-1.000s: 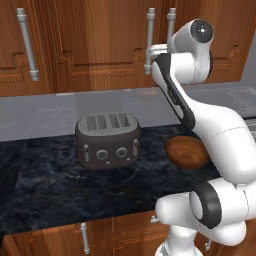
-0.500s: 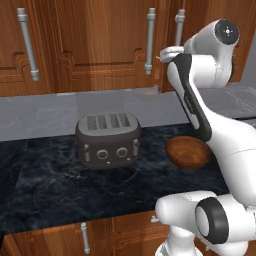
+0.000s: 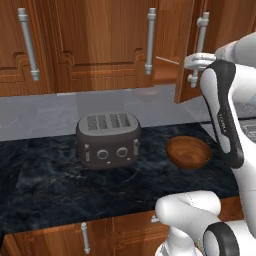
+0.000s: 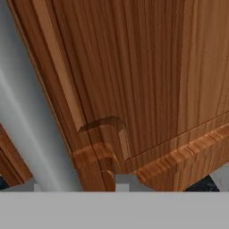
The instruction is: Open the cabinet and setup a tea strainer by placing it in the bowl upright.
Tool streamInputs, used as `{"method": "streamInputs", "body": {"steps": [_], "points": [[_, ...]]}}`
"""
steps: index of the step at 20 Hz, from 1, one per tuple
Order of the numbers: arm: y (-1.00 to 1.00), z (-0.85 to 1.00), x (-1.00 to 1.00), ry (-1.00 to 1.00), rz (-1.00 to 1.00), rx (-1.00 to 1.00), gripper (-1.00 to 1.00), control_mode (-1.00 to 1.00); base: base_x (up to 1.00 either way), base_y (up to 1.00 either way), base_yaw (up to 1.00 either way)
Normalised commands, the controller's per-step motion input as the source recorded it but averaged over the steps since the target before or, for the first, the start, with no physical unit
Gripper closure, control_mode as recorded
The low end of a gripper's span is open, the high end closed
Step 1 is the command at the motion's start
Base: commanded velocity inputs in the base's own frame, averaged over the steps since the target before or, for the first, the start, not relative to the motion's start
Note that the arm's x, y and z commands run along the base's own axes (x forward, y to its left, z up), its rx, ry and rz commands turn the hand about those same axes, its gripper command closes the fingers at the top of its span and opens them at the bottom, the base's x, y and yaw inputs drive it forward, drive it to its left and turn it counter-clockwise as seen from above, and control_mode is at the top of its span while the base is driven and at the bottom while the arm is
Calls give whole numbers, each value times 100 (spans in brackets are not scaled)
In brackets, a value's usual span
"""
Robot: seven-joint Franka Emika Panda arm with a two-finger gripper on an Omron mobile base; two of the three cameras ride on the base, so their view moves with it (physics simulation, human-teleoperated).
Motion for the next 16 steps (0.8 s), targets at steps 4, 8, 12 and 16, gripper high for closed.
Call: {"method": "streamInputs", "body": {"steps": [4, 8, 12, 16], "points": [[-60, 17, -97, 2, 7, 10, 100, -100, 0, 0, 0], [-56, 24, -85, 9, 9, 9, 100, -100, 0, 0, 0], [-66, 15, -93, 5, 9, 11, 100, -100, 0, 0, 0], [-64, 1, -60, 0, 10, 7, 100, -100, 0, 0, 0]]}}
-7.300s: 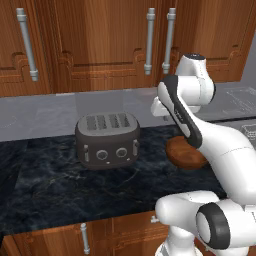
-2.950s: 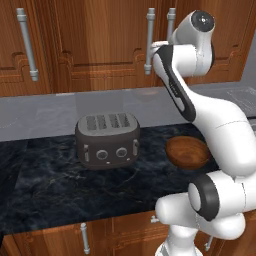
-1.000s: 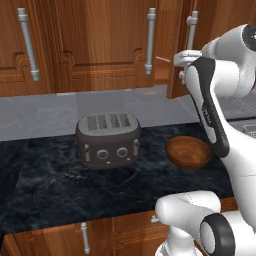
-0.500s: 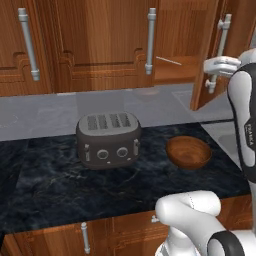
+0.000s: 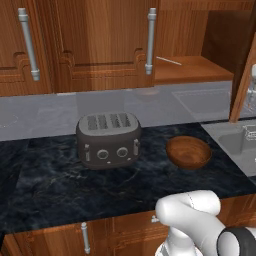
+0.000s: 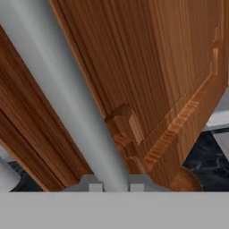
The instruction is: Open the cabinet and setup a tea strainer by placing it in the bowl upright.
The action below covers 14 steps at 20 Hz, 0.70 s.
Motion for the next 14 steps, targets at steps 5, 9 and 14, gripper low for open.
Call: {"method": "streamInputs", "body": {"steps": [5, 9, 14], "points": [[-31, 0, -49, 0, 2, 1, -100, -100, 0, 0, 0], [-3, 0, -32, -1, 0, 0, -100, -100, 0, 0, 0], [1, 13, -46, 0, 0, -1, -100, -100, 0, 0, 0]]}}
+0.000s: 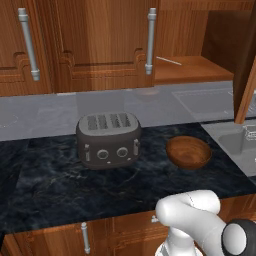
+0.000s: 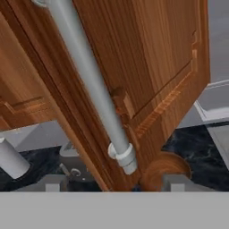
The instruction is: Open the cabinet and setup a tea strainer by placing it in the bowl upright.
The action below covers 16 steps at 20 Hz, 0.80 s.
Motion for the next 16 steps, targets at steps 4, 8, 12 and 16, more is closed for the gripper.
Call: {"method": "streamInputs", "body": {"steps": [4, 8, 12, 16], "points": [[44, 35, -63, 0, -12, -15, -100, -100, 0, 0, 0], [70, 57, -50, 0, -12, -37, -100, -100, 0, 0, 0], [96, 29, -48, 2, -13, -52, -100, -100, 0, 0, 0], [100, 8, -22, 12, -12, -61, -100, -100, 0, 0, 0]]}}
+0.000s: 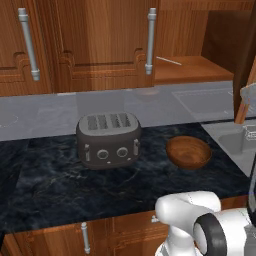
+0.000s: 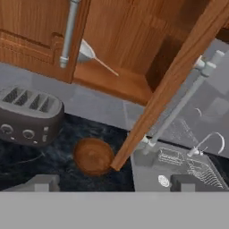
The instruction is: Open the cabinet and setup a tea strainer by placing it in the bowl upright.
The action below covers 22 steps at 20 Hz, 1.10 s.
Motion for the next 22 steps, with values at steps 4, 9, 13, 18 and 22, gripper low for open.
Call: {"method": "streamInputs", "body": {"steps": [4, 9, 13, 18, 22], "points": [[99, -21, 16, 40, -11, -74, -100, -100, 0, 0, 0], [53, -41, 62, 53, -7, -71, -100, -100, 0, 0, 0], [9, -69, 82, 50, -3, -53, -100, -100, 0, 0, 0], [-14, -96, 66, 23, -10, -22, -100, -100, 0, 0, 0], [-60, -76, 41, 10, -4, -4, -100, -100, 0, 0, 0]]}}
